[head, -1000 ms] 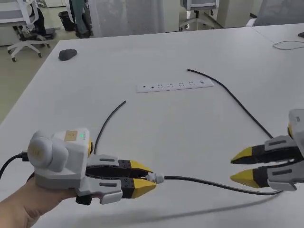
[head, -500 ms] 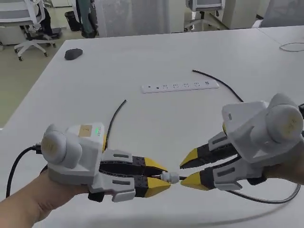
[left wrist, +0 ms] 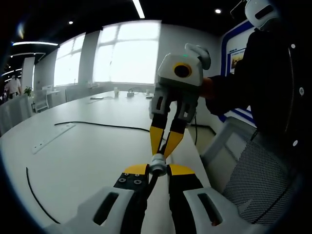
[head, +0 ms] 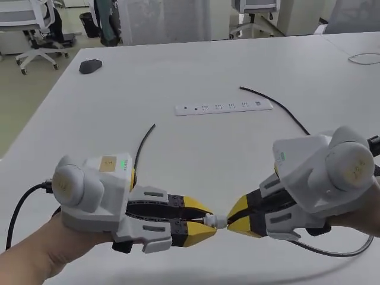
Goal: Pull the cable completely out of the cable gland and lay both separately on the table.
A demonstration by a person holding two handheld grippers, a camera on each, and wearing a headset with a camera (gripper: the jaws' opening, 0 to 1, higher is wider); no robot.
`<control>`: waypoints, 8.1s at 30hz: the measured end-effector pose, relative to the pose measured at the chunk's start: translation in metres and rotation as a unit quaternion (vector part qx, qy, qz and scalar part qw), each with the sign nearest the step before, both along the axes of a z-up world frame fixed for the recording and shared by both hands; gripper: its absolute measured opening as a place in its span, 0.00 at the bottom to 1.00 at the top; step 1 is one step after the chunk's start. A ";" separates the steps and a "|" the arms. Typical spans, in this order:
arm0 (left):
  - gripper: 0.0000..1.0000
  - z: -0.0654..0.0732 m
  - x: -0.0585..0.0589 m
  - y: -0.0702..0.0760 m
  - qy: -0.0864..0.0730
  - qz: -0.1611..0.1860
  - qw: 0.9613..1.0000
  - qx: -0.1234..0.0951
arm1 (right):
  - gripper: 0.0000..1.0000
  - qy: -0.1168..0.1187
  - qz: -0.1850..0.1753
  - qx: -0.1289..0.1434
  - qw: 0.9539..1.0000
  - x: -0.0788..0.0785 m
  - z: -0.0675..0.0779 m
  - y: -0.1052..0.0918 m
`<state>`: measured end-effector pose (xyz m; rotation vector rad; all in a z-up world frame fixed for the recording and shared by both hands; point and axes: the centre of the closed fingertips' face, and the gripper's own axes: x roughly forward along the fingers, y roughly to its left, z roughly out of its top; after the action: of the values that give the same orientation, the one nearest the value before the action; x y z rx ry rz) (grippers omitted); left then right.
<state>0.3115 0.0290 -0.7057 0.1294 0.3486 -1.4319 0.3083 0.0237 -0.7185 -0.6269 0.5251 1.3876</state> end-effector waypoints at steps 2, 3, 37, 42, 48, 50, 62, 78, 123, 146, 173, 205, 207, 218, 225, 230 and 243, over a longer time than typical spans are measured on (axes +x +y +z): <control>0.15 0.000 0.000 -0.001 -0.001 0.000 1.000 0.000 | 0.00 -0.001 -0.003 -0.001 1.000 0.000 0.000 -0.002; 0.15 0.000 0.000 -0.002 0.000 -0.001 1.000 -0.001 | 0.00 0.000 -0.003 -0.002 1.000 -0.001 0.000 -0.002; 0.15 -0.009 0.004 0.028 0.004 0.030 0.999 0.025 | 0.00 0.022 -0.171 -0.088 0.981 0.014 -0.046 -0.156; 0.15 -0.009 0.006 0.031 0.003 0.036 0.999 0.026 | 0.00 0.017 -0.176 -0.117 0.977 0.014 -0.057 -0.170; 0.15 -0.007 0.009 0.037 0.002 0.045 0.999 0.025 | 0.00 0.026 -0.196 -0.129 0.972 0.015 -0.064 -0.181; 0.15 -0.006 0.009 0.038 0.003 0.045 0.999 0.025 | 0.00 0.026 -0.195 -0.129 0.972 0.014 -0.064 -0.181; 0.15 -0.008 0.012 0.043 -0.001 0.050 0.998 0.031 | 0.16 0.019 -0.188 -0.010 0.982 0.026 -0.010 -0.128; 0.15 0.005 0.008 0.030 -0.013 0.043 0.999 0.015 | 0.10 0.010 -0.036 0.073 0.997 0.008 0.026 0.013; 0.15 0.007 0.006 0.060 -0.024 0.069 0.997 0.023 | 0.00 0.003 -0.180 -0.063 0.982 0.024 -0.041 -0.131; 0.15 0.017 0.003 0.043 -0.036 0.050 0.998 0.024 | 0.13 0.009 -0.050 0.080 0.996 0.004 0.020 0.013; 0.15 0.026 -0.005 0.066 -0.045 0.069 0.997 0.012 | 0.00 -0.019 0.014 0.015 1.000 0.005 -0.004 0.026; 0.15 -0.035 -0.069 0.208 0.026 0.338 0.939 -0.051 | 0.00 0.036 0.013 0.025 0.999 0.013 -0.018 0.136; 0.15 -0.042 -0.075 0.215 0.030 0.350 0.935 -0.051 | 0.00 0.043 0.016 0.020 0.999 0.014 -0.022 0.150; 0.15 -0.071 -0.082 0.226 0.045 0.407 0.910 -0.067 | 0.00 0.113 -0.045 0.058 0.991 0.009 -0.057 0.224; 0.15 -0.087 -0.080 0.237 0.051 0.434 0.897 -0.065 | 0.00 0.100 -0.052 0.050 0.992 0.010 -0.077 0.247; 0.15 -0.098 -0.082 0.237 0.055 0.432 0.898 -0.057 | 0.00 0.102 -0.067 0.046 0.991 0.015 -0.089 0.252; 0.16 -0.099 -0.079 0.234 0.037 0.441 0.895 -0.059 | 0.00 0.057 -0.048 0.021 0.997 0.011 -0.101 0.253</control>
<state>0.2323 0.2629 -0.8051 -0.1738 0.3193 -0.5482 0.3191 0.2762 -0.8200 -0.4841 0.6092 1.3446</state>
